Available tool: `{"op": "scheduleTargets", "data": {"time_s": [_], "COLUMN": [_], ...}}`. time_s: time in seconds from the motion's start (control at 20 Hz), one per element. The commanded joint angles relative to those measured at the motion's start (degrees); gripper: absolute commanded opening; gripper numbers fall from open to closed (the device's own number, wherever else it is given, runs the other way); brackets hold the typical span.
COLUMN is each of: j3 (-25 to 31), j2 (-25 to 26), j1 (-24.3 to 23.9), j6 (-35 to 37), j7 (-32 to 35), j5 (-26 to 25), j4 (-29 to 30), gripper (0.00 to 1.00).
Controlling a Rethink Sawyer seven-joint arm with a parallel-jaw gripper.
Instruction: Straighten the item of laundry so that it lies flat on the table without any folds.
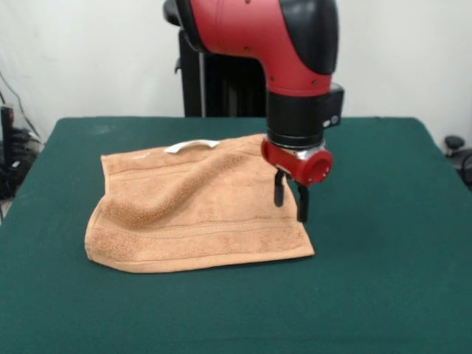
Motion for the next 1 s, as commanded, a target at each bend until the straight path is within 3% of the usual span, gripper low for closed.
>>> {"op": "scheduleTargets", "data": {"time_s": [0.05, 0.55, 0.95, 1.0], "j3": [-0.33, -6.63, -6.19, -6.75], "j2": [7.27, 11.19, 14.07, 14.25], "j1": [1.75, 6.58, 6.78, 7.38], "j6": [-3.73, -4.56, -5.31, -4.61], "j7": [11.74, 10.94, 9.88, 9.94], "j5": [5.1, 9.48, 10.37, 10.8], "j4": [-1.86, -5.43, -7.88, -8.09], "gripper": [1.0, 1.0, 1.0, 0.0]}}
